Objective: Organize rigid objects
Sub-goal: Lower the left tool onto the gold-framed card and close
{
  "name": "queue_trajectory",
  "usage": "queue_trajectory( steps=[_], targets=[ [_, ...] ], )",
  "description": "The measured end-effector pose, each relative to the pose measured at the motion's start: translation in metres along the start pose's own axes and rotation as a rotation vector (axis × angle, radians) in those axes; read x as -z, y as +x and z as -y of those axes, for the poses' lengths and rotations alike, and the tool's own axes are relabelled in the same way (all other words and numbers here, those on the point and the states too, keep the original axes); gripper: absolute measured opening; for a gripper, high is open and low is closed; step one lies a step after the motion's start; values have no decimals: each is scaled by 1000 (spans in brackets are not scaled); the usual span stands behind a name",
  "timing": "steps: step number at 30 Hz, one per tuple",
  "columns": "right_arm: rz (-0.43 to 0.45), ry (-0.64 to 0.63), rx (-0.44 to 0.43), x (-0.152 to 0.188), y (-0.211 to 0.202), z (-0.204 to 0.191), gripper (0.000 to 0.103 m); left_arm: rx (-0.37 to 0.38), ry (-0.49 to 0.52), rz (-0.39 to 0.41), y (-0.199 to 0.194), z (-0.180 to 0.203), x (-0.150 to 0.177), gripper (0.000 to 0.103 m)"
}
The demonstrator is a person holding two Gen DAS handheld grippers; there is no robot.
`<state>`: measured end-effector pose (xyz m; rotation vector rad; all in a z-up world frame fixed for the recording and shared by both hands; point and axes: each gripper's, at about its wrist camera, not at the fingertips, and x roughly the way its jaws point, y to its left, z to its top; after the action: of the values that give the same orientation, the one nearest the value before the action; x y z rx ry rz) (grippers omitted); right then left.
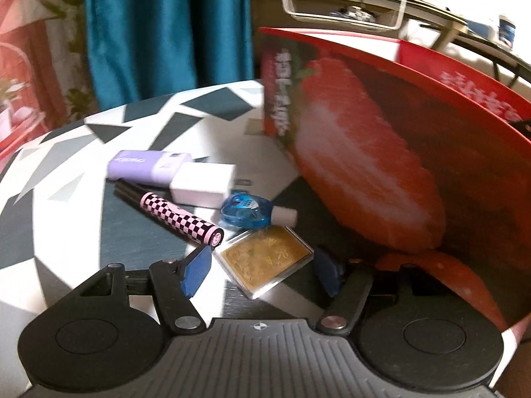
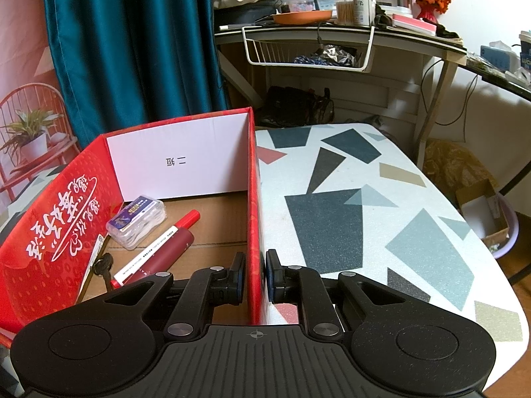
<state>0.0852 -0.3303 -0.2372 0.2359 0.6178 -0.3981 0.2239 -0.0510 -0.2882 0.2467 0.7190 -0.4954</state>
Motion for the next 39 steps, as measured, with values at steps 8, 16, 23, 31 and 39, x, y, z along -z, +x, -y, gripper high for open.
queue_trajectory(
  steps=[8, 16, 23, 31, 39],
  targets=[
    [-1, 0, 1, 0, 0, 0, 13, -72, -70, -8, -4, -11, 0, 72],
    [0, -2, 2, -1, -1, -1, 14, -150, -165, -1, -5, -14, -4, 81],
    [-1, -3, 1, 0, -1, -1, 15, -113, -129, -10, 7, 1, -9, 72],
    [0, -2, 0, -1, -1, -2, 15, -118, -115, -10, 17, -1, -18, 70],
    [0, -2, 0, -1, -1, -2, 16, -82, -91, 25, 15, 1, -14, 58]
  ],
)
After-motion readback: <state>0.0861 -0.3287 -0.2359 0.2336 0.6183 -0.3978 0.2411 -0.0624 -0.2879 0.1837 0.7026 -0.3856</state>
